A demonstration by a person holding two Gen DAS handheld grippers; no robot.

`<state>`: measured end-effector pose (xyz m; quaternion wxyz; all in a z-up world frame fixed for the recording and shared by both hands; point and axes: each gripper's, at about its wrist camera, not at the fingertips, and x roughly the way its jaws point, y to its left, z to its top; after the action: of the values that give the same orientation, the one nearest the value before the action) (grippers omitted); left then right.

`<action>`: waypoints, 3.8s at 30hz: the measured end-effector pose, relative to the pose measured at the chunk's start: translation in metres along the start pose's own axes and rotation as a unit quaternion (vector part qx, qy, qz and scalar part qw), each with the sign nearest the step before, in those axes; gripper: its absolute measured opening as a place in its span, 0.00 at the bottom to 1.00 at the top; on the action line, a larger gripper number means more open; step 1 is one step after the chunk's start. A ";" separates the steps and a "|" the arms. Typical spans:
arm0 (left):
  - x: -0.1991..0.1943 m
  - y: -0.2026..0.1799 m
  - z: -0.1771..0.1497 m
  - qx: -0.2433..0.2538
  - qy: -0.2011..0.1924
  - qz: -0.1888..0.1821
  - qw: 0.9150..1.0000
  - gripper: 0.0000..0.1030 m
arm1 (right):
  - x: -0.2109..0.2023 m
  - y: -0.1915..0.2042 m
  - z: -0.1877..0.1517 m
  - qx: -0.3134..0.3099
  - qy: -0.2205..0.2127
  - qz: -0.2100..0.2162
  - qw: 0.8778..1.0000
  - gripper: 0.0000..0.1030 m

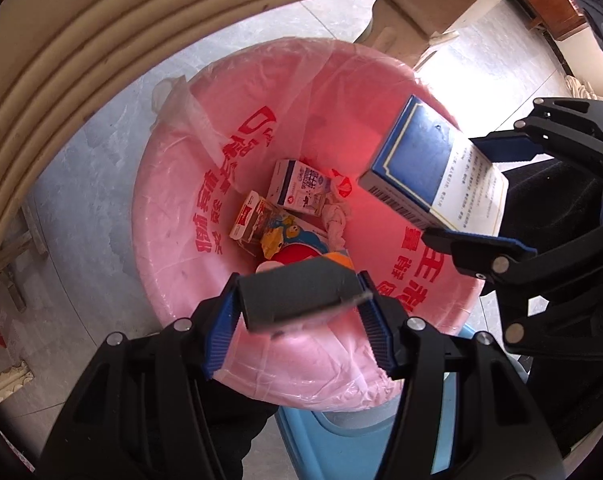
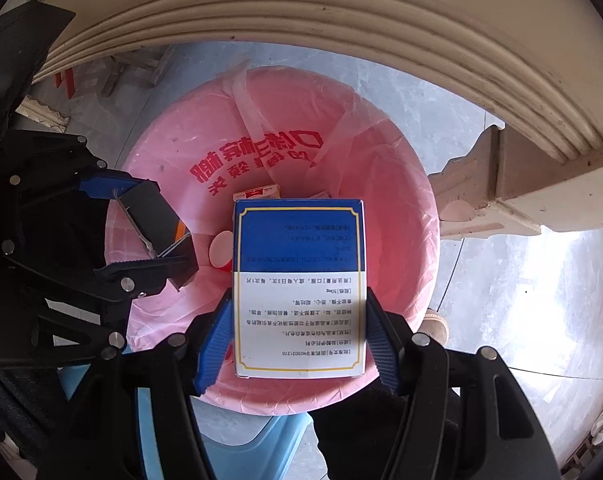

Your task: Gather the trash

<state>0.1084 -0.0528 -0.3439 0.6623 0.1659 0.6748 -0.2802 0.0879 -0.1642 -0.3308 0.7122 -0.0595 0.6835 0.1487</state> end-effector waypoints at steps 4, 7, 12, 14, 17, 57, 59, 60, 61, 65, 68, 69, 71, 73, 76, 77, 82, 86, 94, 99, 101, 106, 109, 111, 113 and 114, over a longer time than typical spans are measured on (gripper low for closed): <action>0.007 -0.001 0.000 0.010 0.018 0.028 0.999 0.61 | -0.001 0.003 0.000 -0.005 -0.002 -0.004 1.000 0.71; 0.009 -0.002 -0.001 0.013 0.022 0.033 0.999 0.65 | -0.002 0.002 -0.001 0.000 -0.004 -0.001 1.000 0.74; 0.009 -0.005 -0.004 0.015 0.019 0.048 0.999 0.71 | -0.002 0.001 -0.001 0.006 -0.001 0.000 1.000 0.75; 0.008 -0.006 -0.005 0.013 0.021 0.054 0.998 0.72 | -0.003 0.002 -0.001 0.006 0.000 -0.003 1.000 0.75; -0.001 -0.011 -0.008 0.009 0.017 0.065 0.998 0.72 | -0.007 0.004 -0.003 0.010 -0.001 -0.009 1.000 0.75; -0.353 -0.065 -0.122 -0.220 -0.448 0.190 0.845 0.94 | -0.387 0.105 -0.093 0.120 -0.480 -0.195 0.847 0.93; -0.361 -0.063 -0.126 -0.230 -0.454 0.189 0.840 0.94 | -0.396 0.105 -0.101 0.130 -0.489 -0.200 0.839 0.93; -0.364 -0.062 -0.128 -0.237 -0.455 0.191 0.837 0.94 | -0.400 0.106 -0.104 0.135 -0.492 -0.206 0.835 0.93; -0.368 -0.061 -0.131 -0.243 -0.458 0.192 0.833 0.94 | -0.402 0.106 -0.107 0.138 -0.493 -0.212 0.832 0.93; -0.381 -0.059 -0.143 -0.261 -0.475 0.187 0.819 0.94 | -0.399 0.115 -0.112 0.130 -0.480 -0.221 0.839 0.93; -0.388 -0.064 -0.149 -0.266 -0.481 0.202 0.810 0.94 | -0.398 0.120 -0.115 0.124 -0.480 -0.206 0.844 0.93; -0.390 -0.066 -0.152 -0.265 -0.483 0.205 0.809 0.94 | -0.400 0.122 -0.117 0.125 -0.483 -0.204 0.842 0.93; -0.393 -0.068 -0.154 -0.265 -0.484 0.204 0.809 0.94 | -0.405 0.123 -0.122 0.130 -0.494 -0.200 0.836 0.93; -0.395 -0.069 -0.156 -0.267 -0.487 0.200 0.807 0.94 | -0.410 0.125 -0.127 0.128 -0.502 -0.194 0.833 0.93; -0.397 -0.073 -0.158 -0.267 -0.491 0.207 0.803 0.94 | -0.414 0.132 -0.132 0.125 -0.508 -0.198 0.829 0.93; -0.398 -0.075 -0.159 -0.267 -0.492 0.213 0.801 0.94 | -0.415 0.133 -0.134 0.126 -0.511 -0.197 0.827 0.93; -0.403 -0.082 -0.162 -0.274 -0.493 0.244 0.789 0.94 | -0.419 0.137 -0.138 0.128 -0.519 -0.200 0.821 0.93; -0.409 -0.084 -0.173 -0.263 -0.522 0.221 0.781 0.94 | -0.421 0.136 -0.141 0.135 -0.526 -0.200 0.815 0.93; -0.408 -0.089 -0.172 -0.255 -0.521 0.215 0.786 0.94 | -0.422 0.130 -0.146 0.146 -0.531 -0.195 0.812 0.93; -0.406 -0.088 -0.172 -0.256 -0.515 0.212 0.790 0.94 | -0.421 0.130 -0.146 0.147 -0.531 -0.200 0.810 0.93; -0.406 -0.087 -0.172 -0.257 -0.515 0.213 0.790 0.94 | -0.420 0.131 -0.147 0.144 -0.534 -0.201 0.809 0.93; -0.408 -0.087 -0.175 -0.256 -0.520 0.213 0.786 0.94 | -0.418 0.134 -0.147 0.142 -0.533 -0.201 0.809 0.93; -0.407 -0.088 -0.174 -0.254 -0.518 0.212 0.788 0.94 | -0.418 0.131 -0.146 0.144 -0.532 -0.195 0.812 0.93; -0.407 -0.089 -0.173 -0.254 -0.516 0.213 0.790 0.94 | -0.418 0.130 -0.146 0.145 -0.530 -0.192 0.813 0.93; -0.407 -0.089 -0.172 -0.253 -0.515 0.215 0.790 0.94 | -0.417 0.130 -0.146 0.145 -0.530 -0.195 0.813 0.93; -0.407 -0.089 -0.172 -0.253 -0.515 0.216 0.791 0.94 | -0.417 0.131 -0.146 0.145 -0.530 -0.197 0.812 0.93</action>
<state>-0.0548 0.0394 0.0660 0.9731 -0.0350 0.2277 0.0065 -0.0989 -0.1368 0.0897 0.9784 -0.0006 0.1873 -0.0870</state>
